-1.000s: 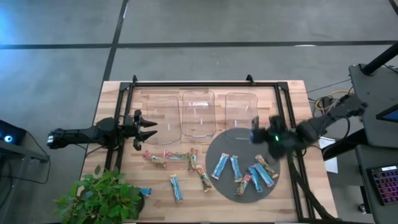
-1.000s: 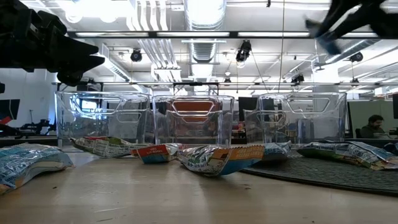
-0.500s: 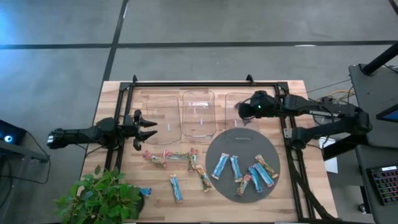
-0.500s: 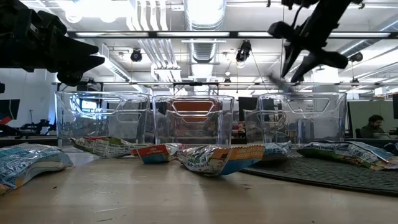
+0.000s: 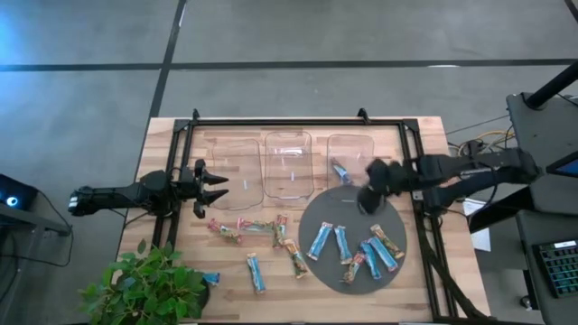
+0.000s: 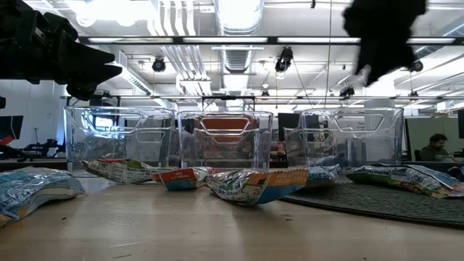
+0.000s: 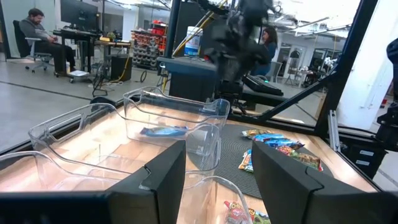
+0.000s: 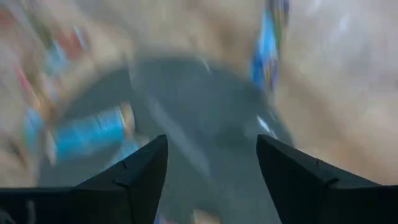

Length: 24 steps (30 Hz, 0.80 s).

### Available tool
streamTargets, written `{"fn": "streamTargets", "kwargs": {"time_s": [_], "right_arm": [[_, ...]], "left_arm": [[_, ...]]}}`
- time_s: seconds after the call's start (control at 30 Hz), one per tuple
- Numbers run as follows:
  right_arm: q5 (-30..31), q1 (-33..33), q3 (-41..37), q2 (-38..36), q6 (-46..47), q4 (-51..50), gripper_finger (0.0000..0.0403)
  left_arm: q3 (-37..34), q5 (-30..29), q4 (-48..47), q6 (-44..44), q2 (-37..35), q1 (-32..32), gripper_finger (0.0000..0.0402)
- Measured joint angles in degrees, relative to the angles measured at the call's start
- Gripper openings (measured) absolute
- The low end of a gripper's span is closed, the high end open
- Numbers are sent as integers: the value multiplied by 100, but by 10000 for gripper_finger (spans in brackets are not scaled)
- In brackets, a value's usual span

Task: Pick and place Granola Bars by type
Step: Put the orange snack bar into the middle transparent bin

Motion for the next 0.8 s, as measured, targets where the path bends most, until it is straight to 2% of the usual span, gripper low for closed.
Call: {"fn": "streamTargets", "kwargs": {"time_s": [0.17, 0.33, 0.47, 0.8], "right_arm": [[-245, 1506, -9, 222, 1744, -1321, 228], [-507, 2593, -40, 659, 3633, -1714, 231], [-661, 2758, -165, 1207, 4114, -1602, 230], [-1035, 2704, -629, 2343, 4074, -274, 232]], "left_arm": [[0, 0, 0, 0, -1, -2, 168], [0, 2, 0, 0, 1, 0, 168], [0, 1, 0, 0, 1, -1, 168], [0, 2, 0, 0, 1, -1, 168]]}}
